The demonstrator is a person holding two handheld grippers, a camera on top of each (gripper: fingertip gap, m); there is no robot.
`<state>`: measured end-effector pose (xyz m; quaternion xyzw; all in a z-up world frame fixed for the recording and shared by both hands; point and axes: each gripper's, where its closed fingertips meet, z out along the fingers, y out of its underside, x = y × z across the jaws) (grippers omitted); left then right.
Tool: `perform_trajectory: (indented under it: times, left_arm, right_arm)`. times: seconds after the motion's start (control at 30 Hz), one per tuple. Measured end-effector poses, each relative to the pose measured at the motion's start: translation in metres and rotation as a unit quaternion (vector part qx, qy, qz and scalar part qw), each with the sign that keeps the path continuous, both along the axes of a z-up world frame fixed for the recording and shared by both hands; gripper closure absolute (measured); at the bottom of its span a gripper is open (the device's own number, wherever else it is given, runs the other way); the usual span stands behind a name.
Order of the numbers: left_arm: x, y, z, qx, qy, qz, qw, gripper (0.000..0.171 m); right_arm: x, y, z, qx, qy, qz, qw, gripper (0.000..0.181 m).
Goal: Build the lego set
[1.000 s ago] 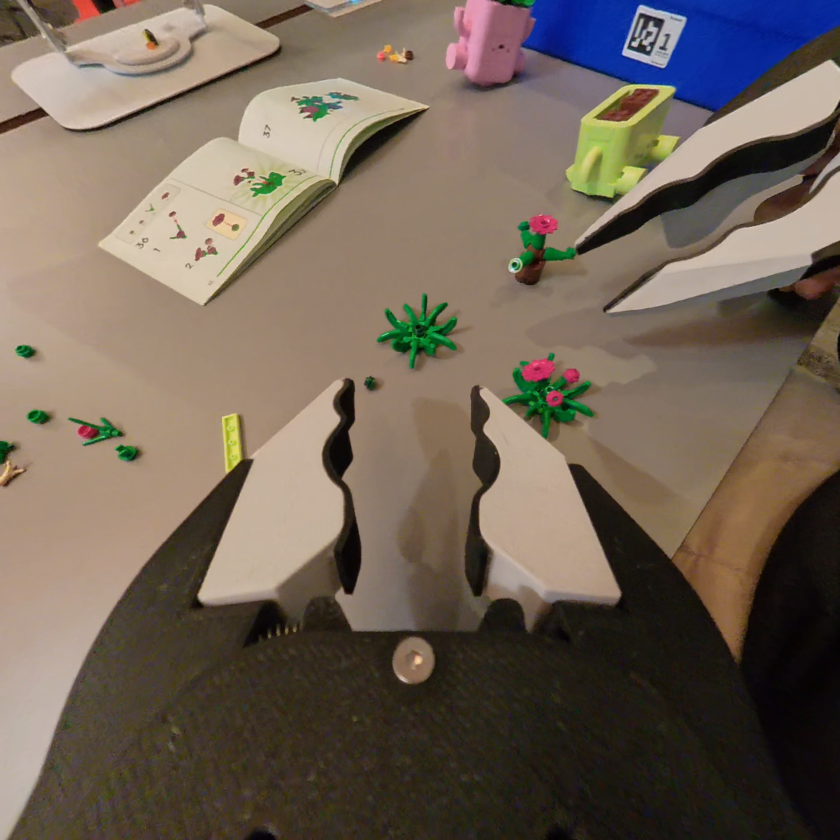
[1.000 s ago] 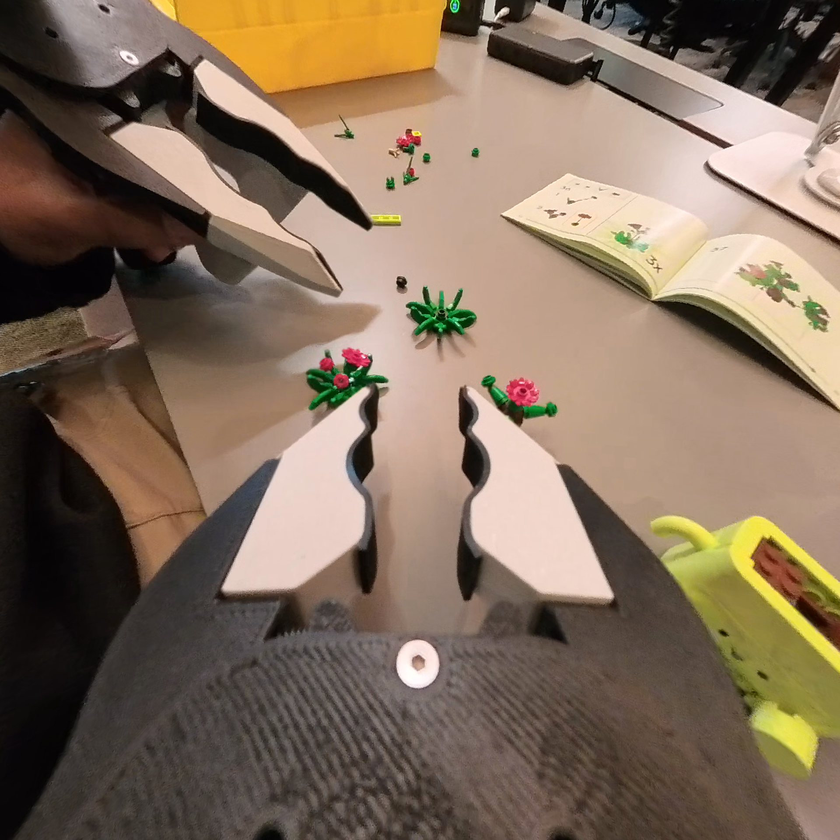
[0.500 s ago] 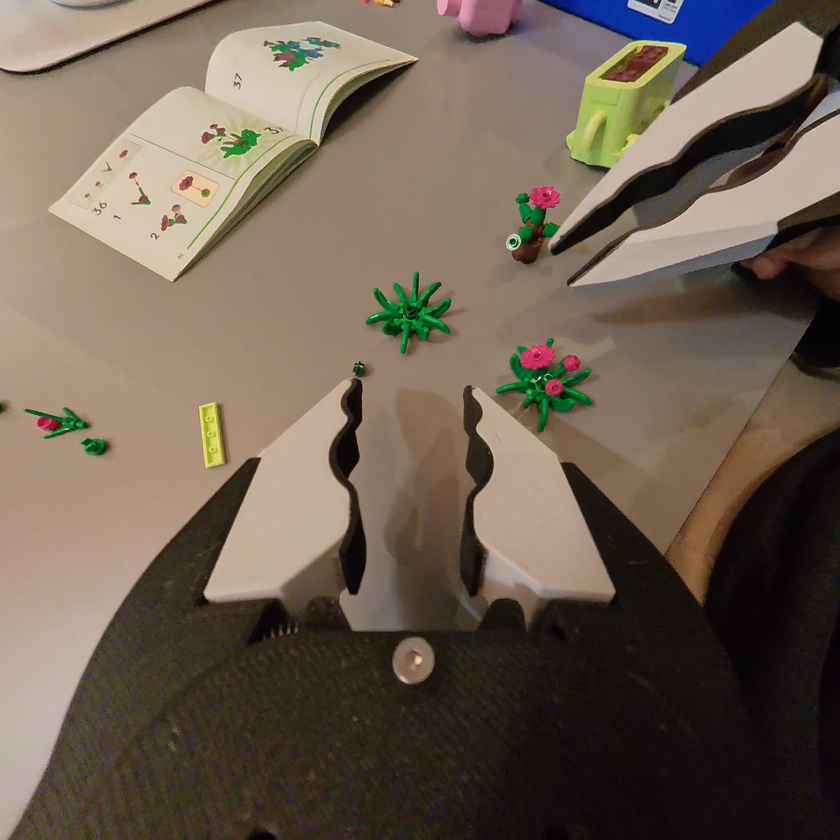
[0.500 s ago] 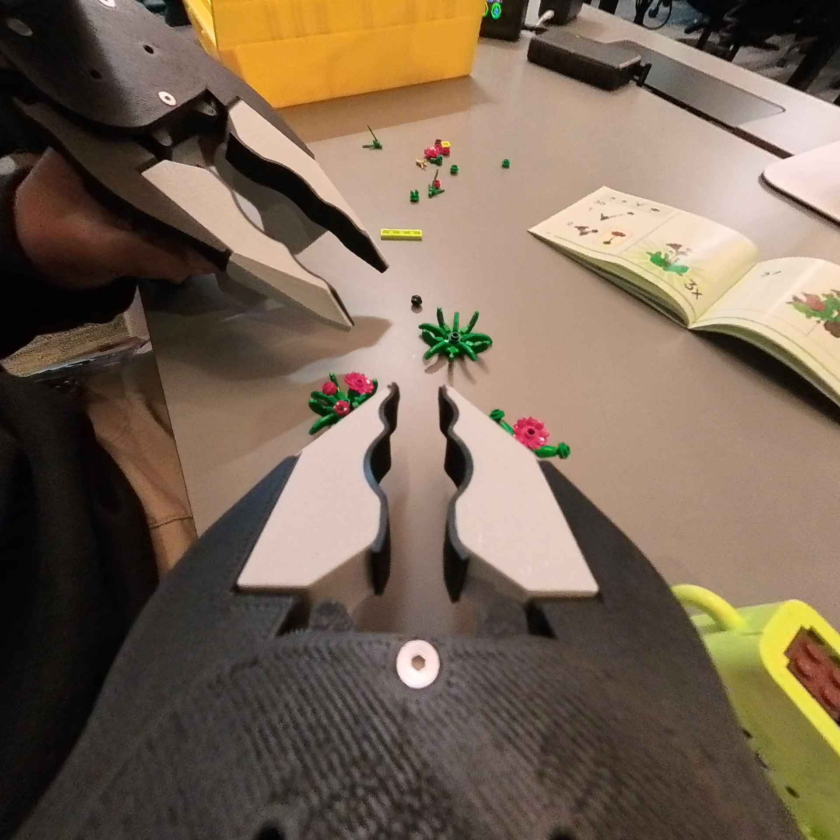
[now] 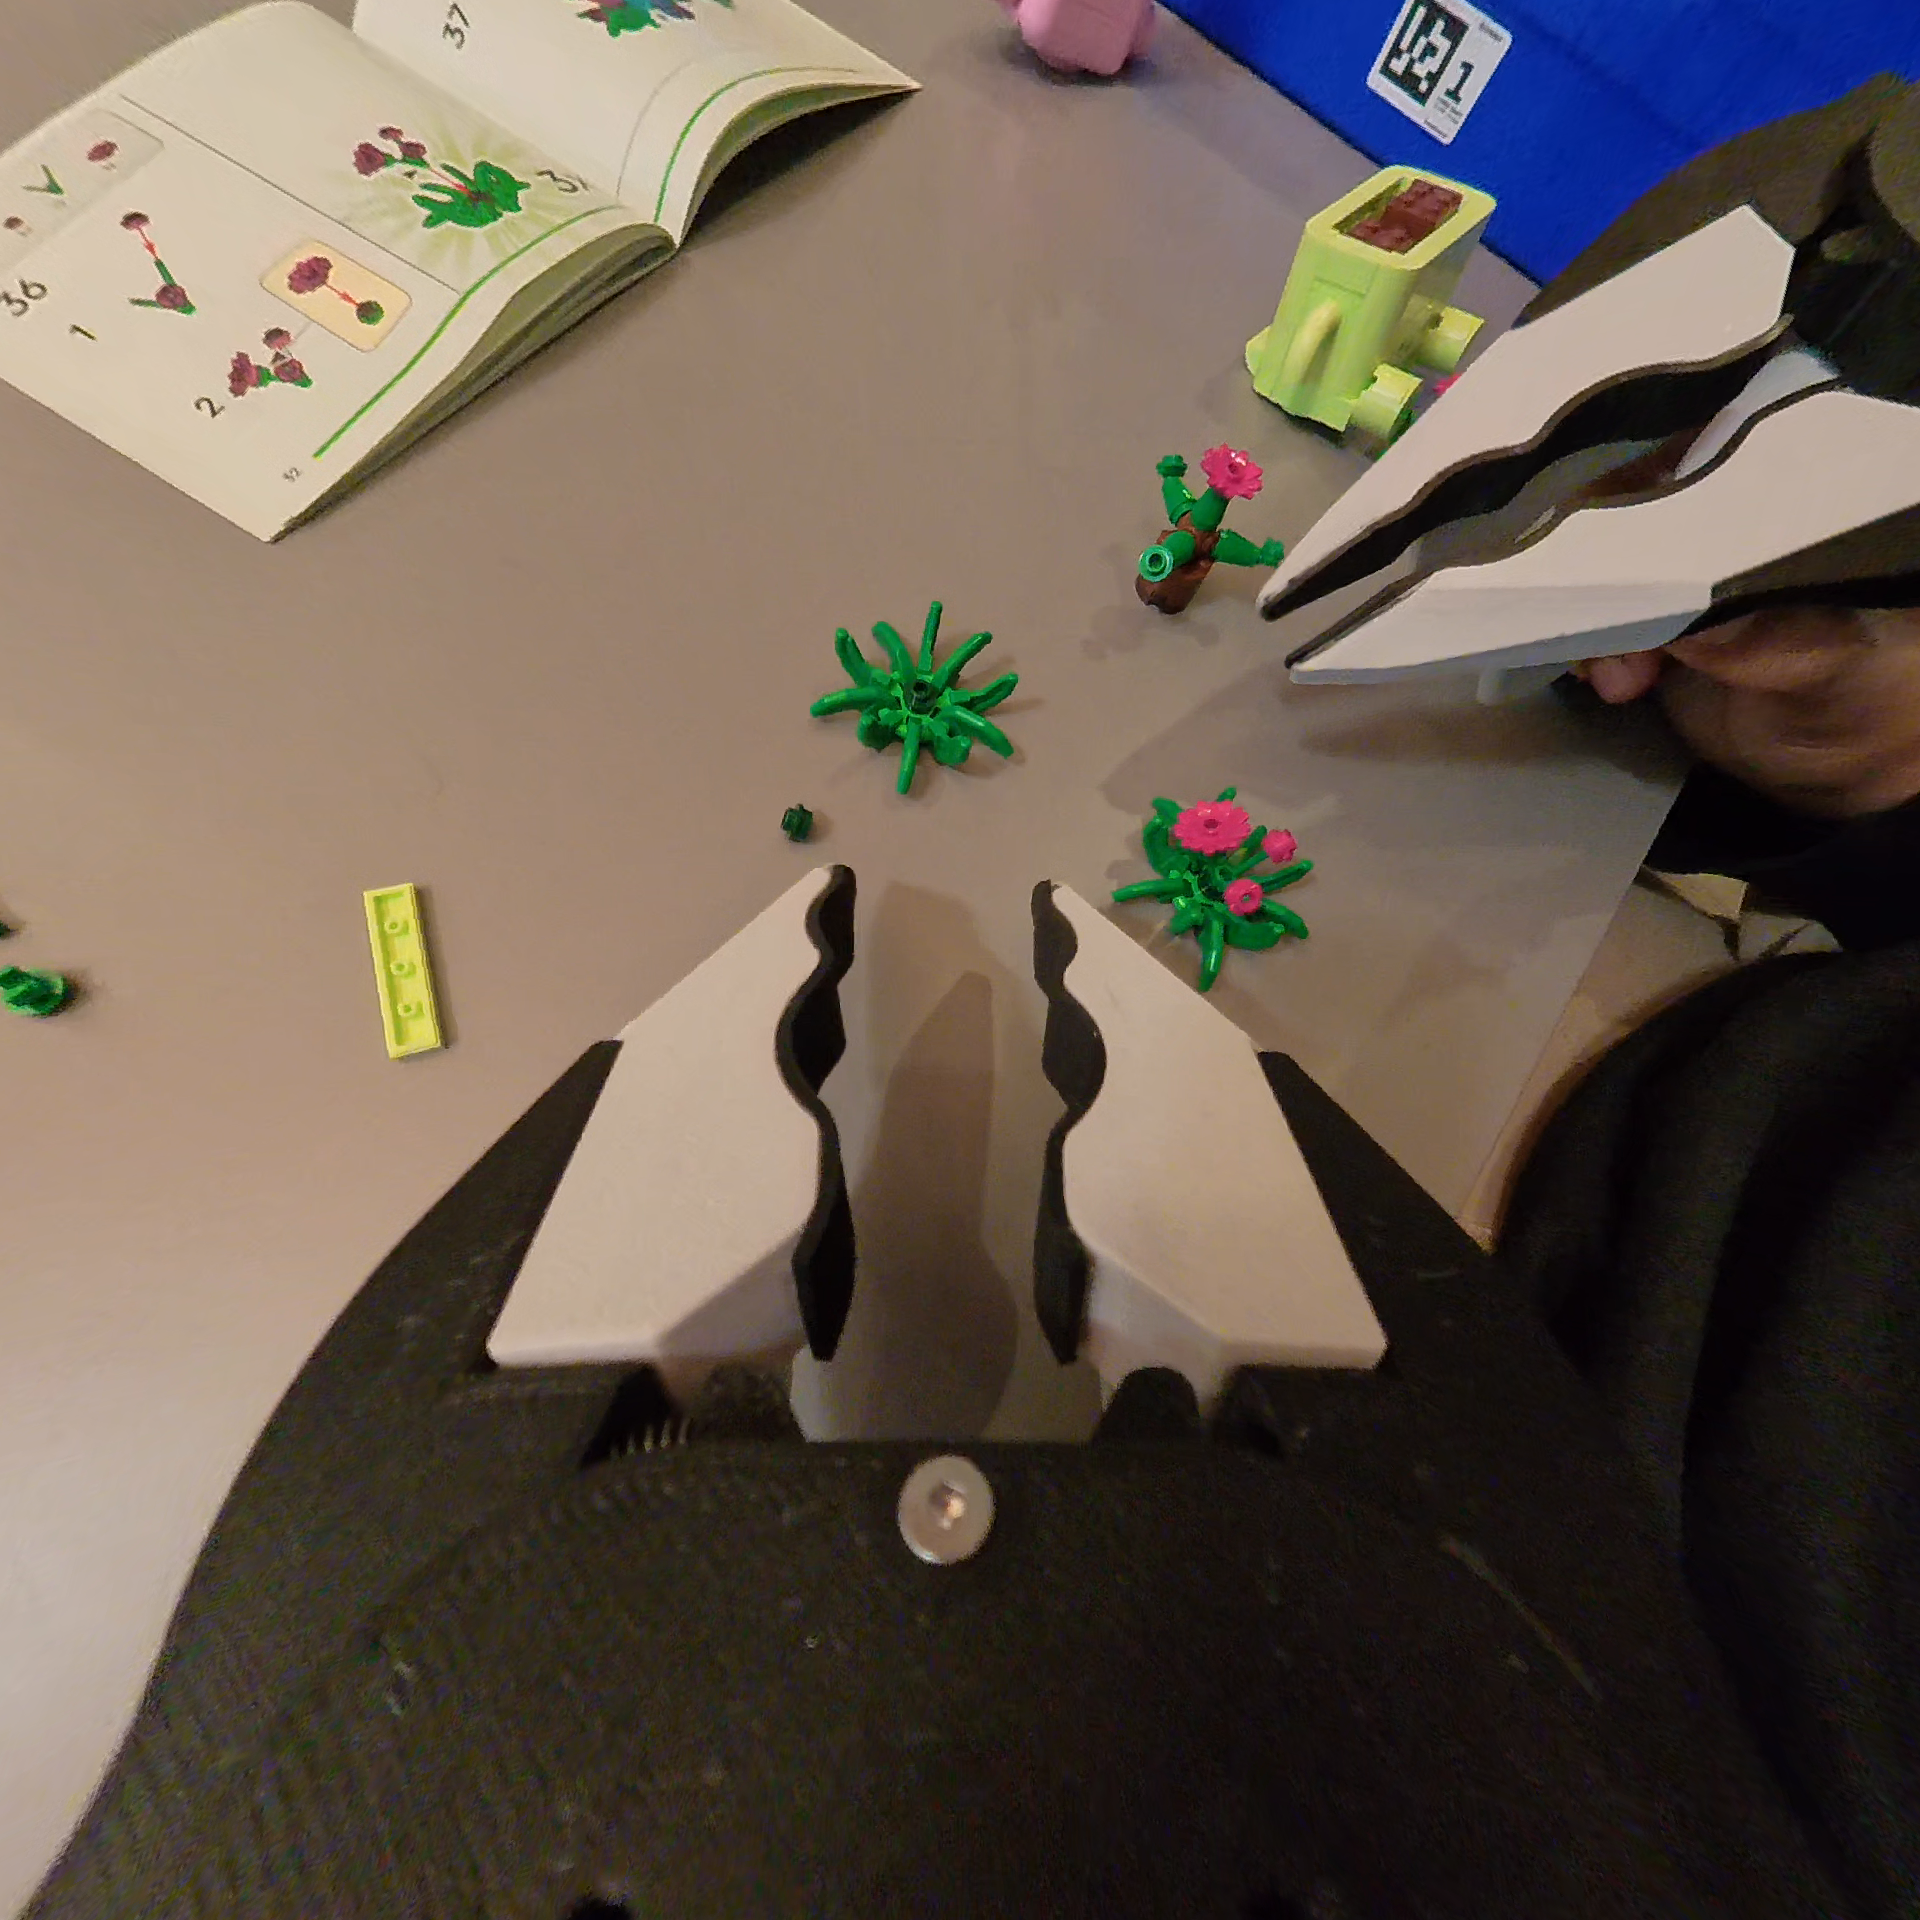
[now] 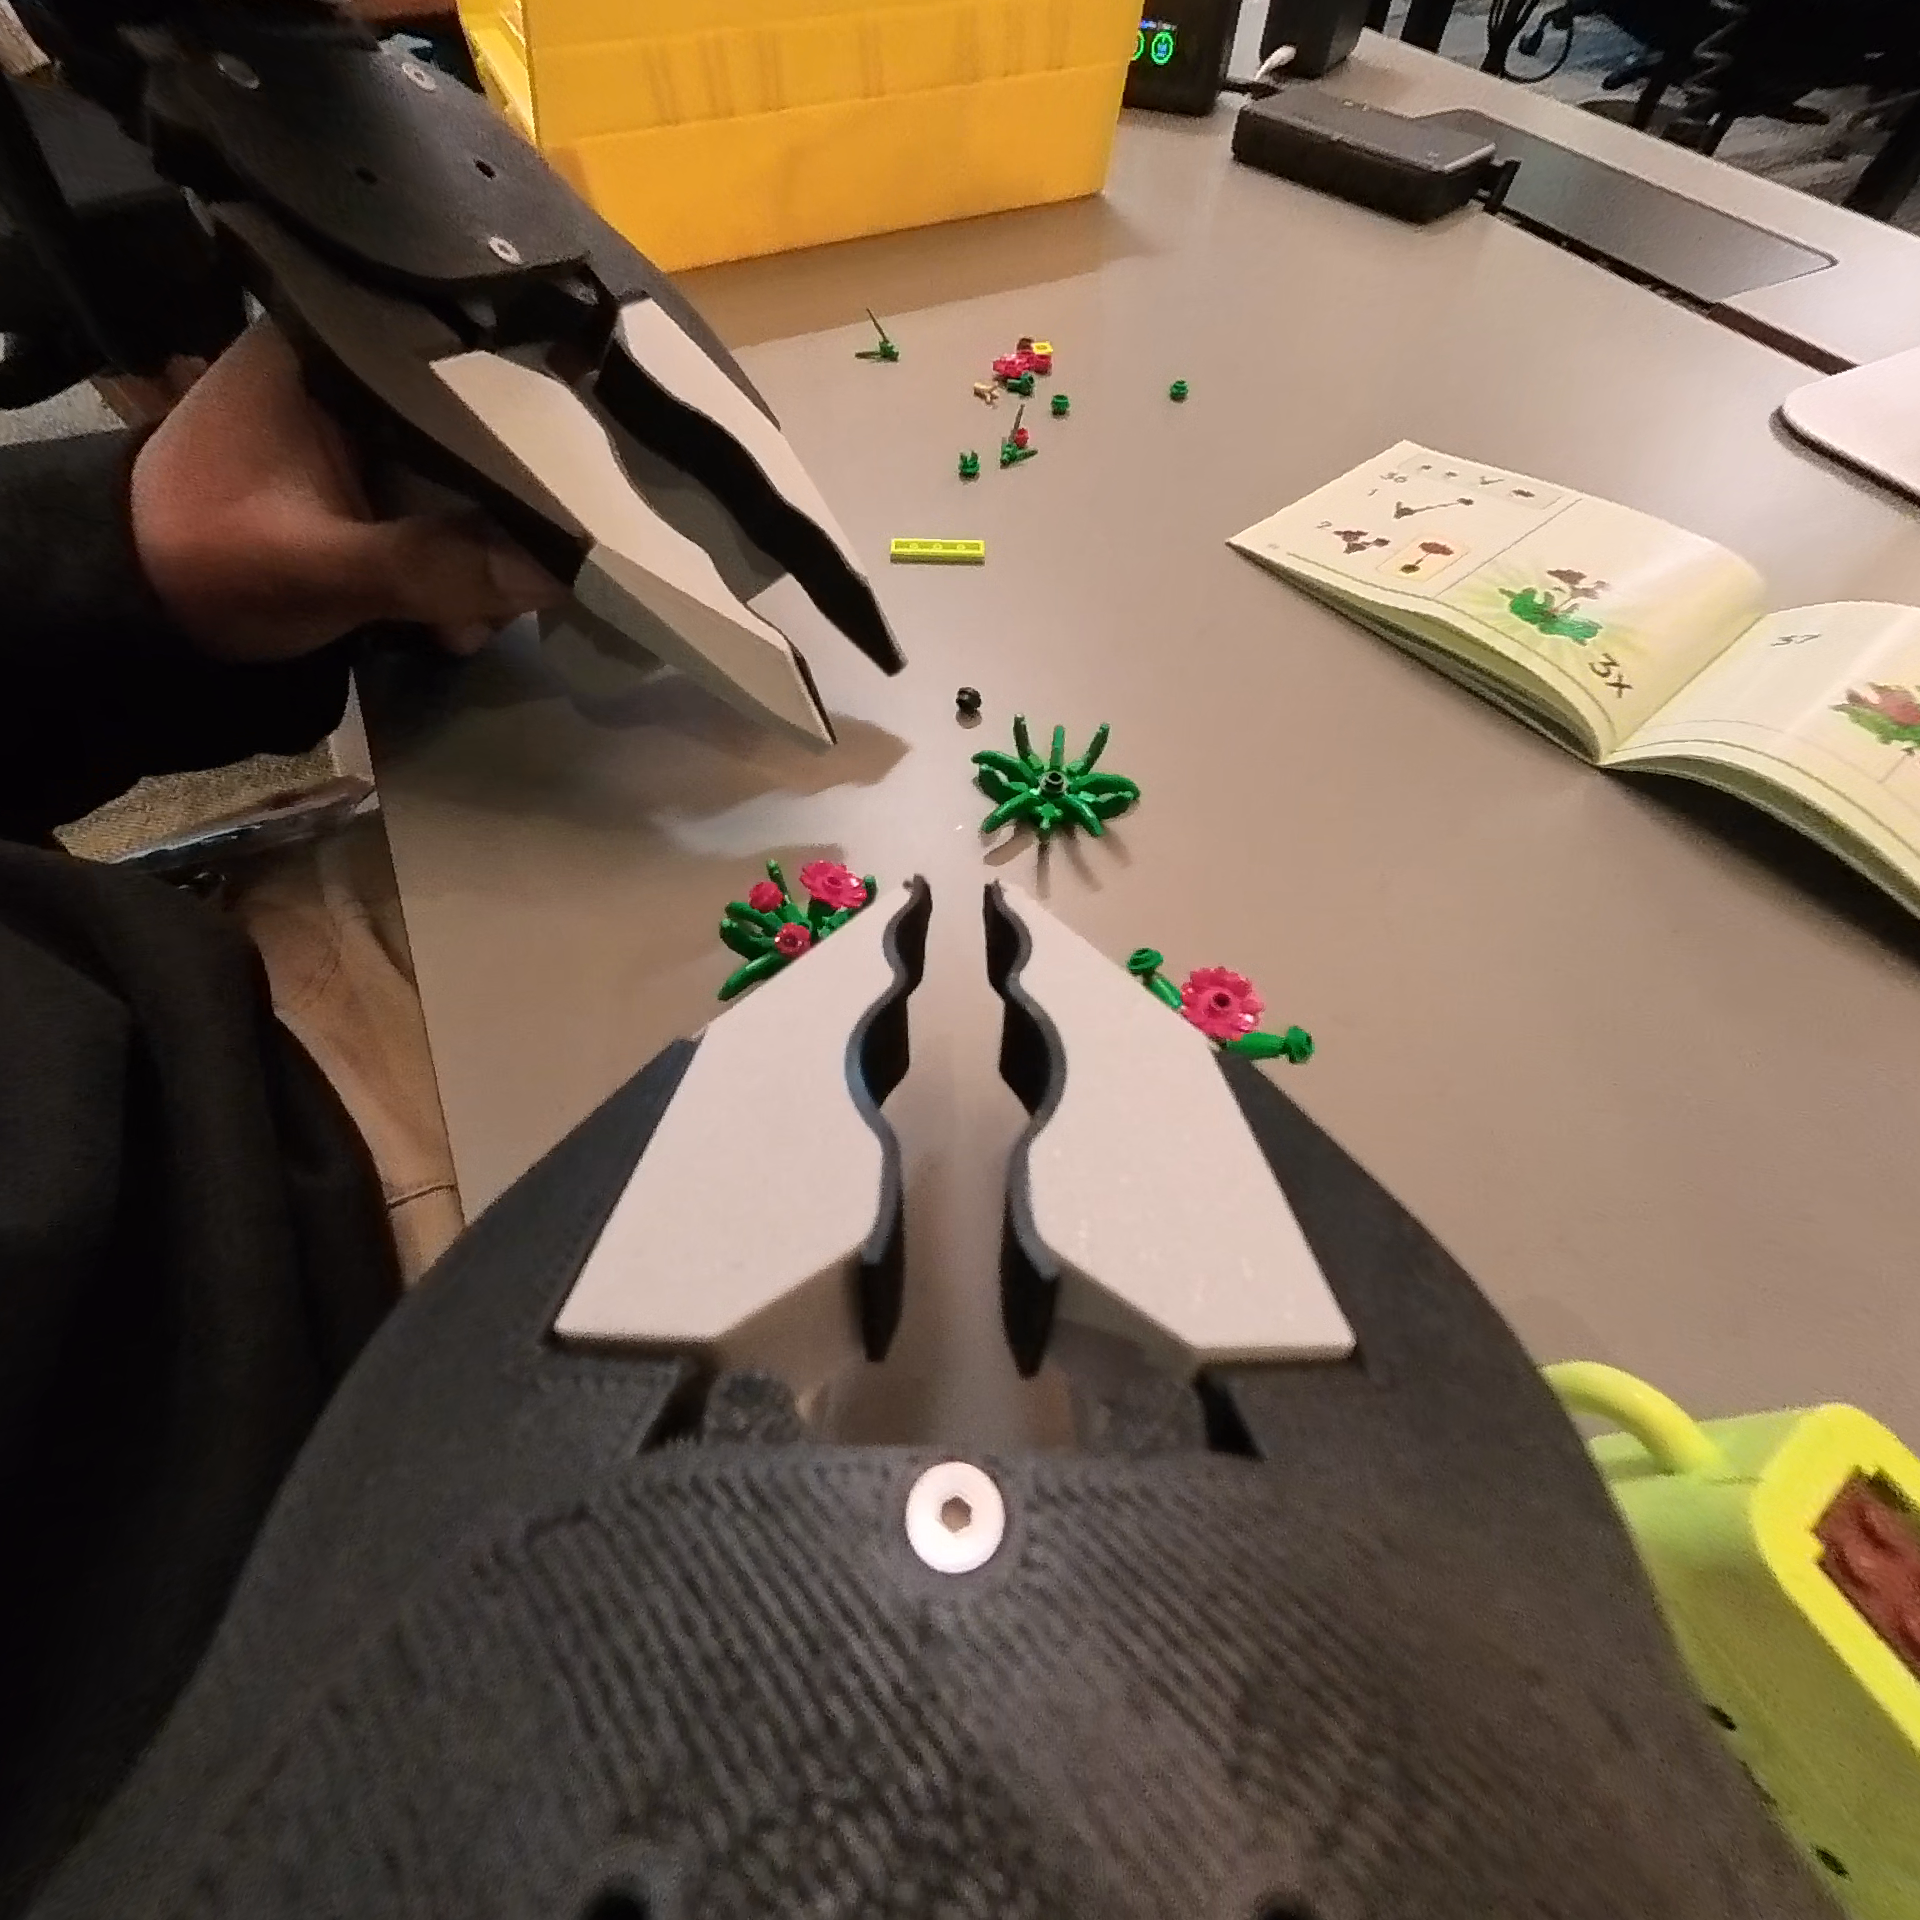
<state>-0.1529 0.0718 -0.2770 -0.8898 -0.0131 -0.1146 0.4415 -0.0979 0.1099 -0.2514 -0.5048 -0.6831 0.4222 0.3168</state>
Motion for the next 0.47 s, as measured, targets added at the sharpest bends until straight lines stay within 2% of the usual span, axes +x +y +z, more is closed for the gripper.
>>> perform_trajectory:
  times: [0.47]
  left_arm:
    - [0.0043, 0.0002, -0.0080, -0.023, 0.075, -0.006, 0.997, 0.142]
  right_arm:
    - [0.0020, -0.0021, 0.0046, 0.010, 0.019, 0.004, 1.000, 0.173]
